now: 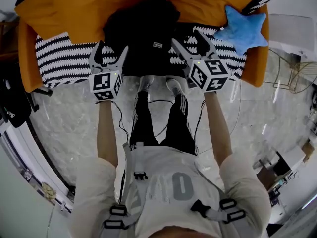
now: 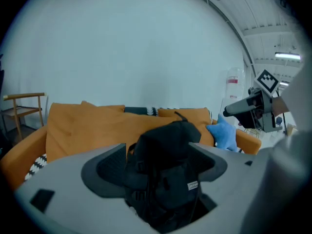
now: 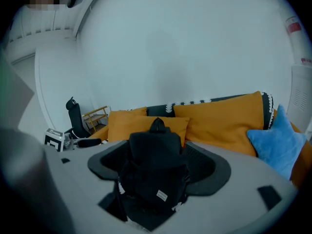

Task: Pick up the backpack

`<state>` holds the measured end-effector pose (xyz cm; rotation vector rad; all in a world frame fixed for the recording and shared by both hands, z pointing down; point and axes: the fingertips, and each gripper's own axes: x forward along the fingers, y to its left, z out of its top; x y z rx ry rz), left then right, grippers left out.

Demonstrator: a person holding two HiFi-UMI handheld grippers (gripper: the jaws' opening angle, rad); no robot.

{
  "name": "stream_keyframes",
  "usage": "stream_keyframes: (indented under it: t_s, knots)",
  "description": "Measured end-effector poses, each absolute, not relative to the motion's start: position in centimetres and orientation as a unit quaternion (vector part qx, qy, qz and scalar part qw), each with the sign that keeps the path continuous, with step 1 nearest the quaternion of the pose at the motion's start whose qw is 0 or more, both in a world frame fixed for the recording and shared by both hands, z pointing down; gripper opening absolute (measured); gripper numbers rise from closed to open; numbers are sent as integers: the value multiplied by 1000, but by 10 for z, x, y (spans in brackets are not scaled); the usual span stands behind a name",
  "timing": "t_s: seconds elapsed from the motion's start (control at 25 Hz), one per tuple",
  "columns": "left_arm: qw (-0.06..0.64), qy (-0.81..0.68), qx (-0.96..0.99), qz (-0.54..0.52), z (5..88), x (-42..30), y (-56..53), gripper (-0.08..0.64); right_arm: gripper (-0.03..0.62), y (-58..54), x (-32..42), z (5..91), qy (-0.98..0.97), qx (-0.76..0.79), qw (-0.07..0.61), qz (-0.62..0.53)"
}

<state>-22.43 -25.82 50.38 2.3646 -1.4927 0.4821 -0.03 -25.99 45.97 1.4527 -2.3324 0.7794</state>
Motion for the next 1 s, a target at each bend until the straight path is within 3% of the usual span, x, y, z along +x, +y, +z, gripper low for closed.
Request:
stream_keyframes:
  t_s: [0.48,1.0]
  knots:
    - [251,-549,775,188,683,-239,-269,390,367,-276,10,659,-778,493,215,323]
    - [242,-557,761,227,738,-240,-293,388,356,-265,-8,771,-759,458,257,384]
